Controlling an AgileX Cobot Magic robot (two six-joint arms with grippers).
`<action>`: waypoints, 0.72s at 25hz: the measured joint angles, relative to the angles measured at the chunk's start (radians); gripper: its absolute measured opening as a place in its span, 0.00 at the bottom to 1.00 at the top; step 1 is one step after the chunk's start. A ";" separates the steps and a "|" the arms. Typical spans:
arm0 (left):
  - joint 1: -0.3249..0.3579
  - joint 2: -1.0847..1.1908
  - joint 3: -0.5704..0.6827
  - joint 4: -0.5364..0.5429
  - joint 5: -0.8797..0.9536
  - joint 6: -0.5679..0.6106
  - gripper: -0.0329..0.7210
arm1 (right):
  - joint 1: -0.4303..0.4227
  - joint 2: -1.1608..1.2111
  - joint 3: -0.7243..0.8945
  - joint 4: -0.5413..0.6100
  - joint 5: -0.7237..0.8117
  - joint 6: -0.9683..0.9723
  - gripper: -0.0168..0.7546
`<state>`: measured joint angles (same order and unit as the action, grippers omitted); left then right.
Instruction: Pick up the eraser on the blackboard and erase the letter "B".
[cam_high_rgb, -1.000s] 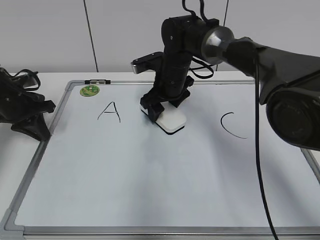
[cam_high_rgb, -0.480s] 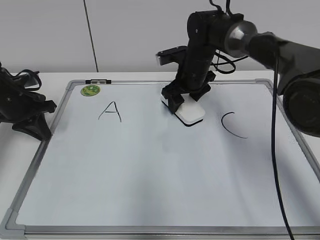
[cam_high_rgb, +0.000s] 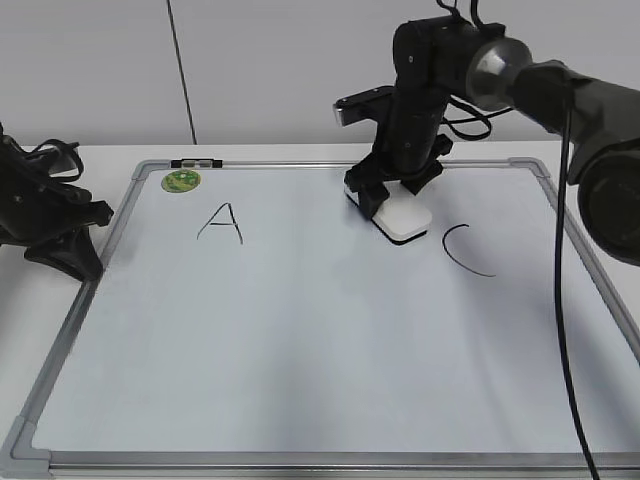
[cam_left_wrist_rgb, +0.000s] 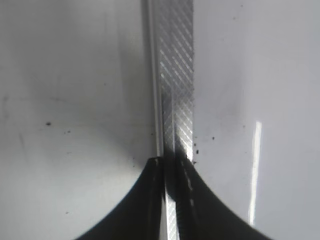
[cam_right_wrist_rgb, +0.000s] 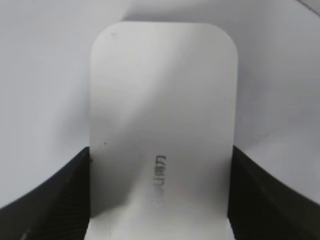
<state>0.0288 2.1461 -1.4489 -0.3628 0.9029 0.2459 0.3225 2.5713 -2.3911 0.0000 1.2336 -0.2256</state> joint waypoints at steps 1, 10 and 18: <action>0.000 0.000 0.000 0.000 0.000 0.000 0.09 | -0.002 0.000 0.000 0.000 -0.002 0.003 0.72; 0.000 0.000 0.000 0.000 0.000 0.000 0.09 | -0.017 0.000 -0.013 0.000 0.000 0.015 0.72; 0.000 0.000 -0.002 0.002 0.000 0.000 0.09 | -0.025 -0.017 -0.023 0.012 0.013 0.015 0.72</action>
<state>0.0288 2.1461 -1.4510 -0.3607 0.9029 0.2459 0.2975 2.5547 -2.4145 0.0121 1.2462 -0.2109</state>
